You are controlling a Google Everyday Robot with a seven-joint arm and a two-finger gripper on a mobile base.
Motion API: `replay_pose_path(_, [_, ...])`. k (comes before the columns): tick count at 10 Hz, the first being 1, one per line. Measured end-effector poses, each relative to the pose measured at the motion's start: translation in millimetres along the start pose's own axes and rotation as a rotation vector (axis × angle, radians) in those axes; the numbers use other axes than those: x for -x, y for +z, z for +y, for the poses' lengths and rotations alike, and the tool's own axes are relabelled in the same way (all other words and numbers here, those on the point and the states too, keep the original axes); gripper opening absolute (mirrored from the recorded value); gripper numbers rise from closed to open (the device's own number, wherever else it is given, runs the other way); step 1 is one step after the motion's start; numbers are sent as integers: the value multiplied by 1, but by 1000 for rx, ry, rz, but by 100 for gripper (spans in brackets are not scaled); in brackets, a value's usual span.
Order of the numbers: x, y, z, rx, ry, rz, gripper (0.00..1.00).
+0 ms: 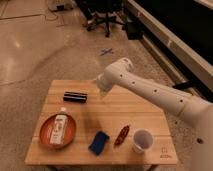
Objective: Push the eraser across the table
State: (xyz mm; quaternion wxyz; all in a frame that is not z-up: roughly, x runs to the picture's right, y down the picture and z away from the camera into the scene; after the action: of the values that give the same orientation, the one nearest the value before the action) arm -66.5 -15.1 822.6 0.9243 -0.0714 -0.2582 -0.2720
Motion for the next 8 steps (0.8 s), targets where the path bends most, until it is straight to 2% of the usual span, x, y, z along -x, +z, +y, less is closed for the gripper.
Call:
replay_pose_path(2, [2,28,-26,-18,-52,-15,65])
replay_pose_path(3, [5,48,-43,-20,-90,-22,65])
replay_pose_path(5, [9,71,-61,-20,-125,-34,65])
replay_pose_path(8, [26,109,-94,-28,-172,-78,65])
